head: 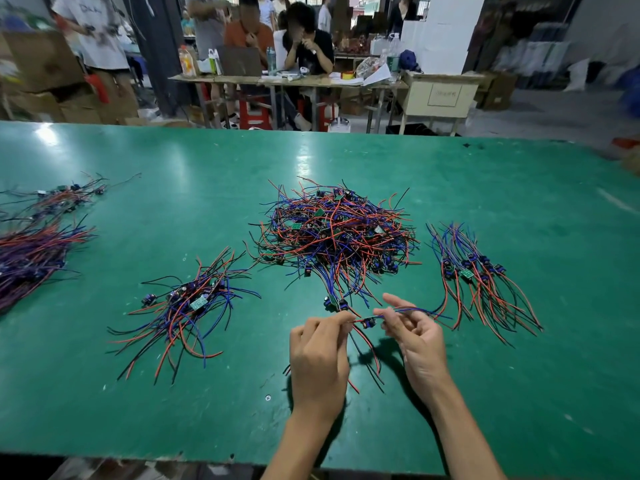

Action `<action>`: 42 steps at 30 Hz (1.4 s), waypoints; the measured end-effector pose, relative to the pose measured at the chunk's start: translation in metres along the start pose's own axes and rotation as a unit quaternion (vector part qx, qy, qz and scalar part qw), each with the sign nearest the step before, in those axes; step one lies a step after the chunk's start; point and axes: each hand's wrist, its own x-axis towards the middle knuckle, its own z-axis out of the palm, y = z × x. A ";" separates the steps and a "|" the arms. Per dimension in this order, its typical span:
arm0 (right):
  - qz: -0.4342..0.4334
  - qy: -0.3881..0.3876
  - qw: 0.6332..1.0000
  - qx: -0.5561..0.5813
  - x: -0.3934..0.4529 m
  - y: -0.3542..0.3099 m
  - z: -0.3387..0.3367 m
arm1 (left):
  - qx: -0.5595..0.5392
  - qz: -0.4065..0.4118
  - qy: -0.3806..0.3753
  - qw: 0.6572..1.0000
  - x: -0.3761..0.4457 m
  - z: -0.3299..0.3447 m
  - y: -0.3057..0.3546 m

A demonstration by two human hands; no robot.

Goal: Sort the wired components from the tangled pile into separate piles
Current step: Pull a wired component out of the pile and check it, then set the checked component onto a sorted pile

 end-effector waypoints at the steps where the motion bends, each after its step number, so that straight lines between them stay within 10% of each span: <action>1: -0.017 0.012 0.999 -0.028 -0.001 0.002 0.001 | 0.008 -0.010 0.000 1.000 0.001 0.000 0.001; 11: -0.070 0.169 0.969 -0.165 0.027 -0.006 -0.006 | 0.038 -0.140 -0.028 0.989 0.005 0.000 0.002; 16: -0.140 0.163 0.860 -0.463 0.095 -0.073 -0.038 | 0.006 -0.202 -0.052 0.978 0.009 0.005 -0.006; 23: -0.013 0.161 0.694 -0.701 0.155 -0.116 -0.051 | -0.100 -0.302 -0.069 0.946 0.016 0.014 -0.024; 26: -0.112 0.055 0.770 -0.626 0.115 -0.084 -0.010 | -0.138 -0.343 -0.029 0.929 0.019 0.014 -0.026; 29: -0.101 -0.081 0.762 -0.634 0.053 -0.027 0.035 | -0.161 -0.370 0.034 0.914 0.022 0.011 -0.026; 32: -0.122 -0.062 0.764 -0.631 0.029 0.013 0.044 | -0.168 -0.389 0.050 0.904 0.020 0.009 -0.029; 38: -0.065 -0.035 0.934 -0.350 0.025 0.019 0.022 | -0.153 -0.369 0.008 0.917 0.019 0.009 -0.028; 42: -0.063 -0.082 0.971 -0.217 0.022 0.015 0.015 | -0.196 -0.333 -0.068 0.920 0.018 0.007 -0.024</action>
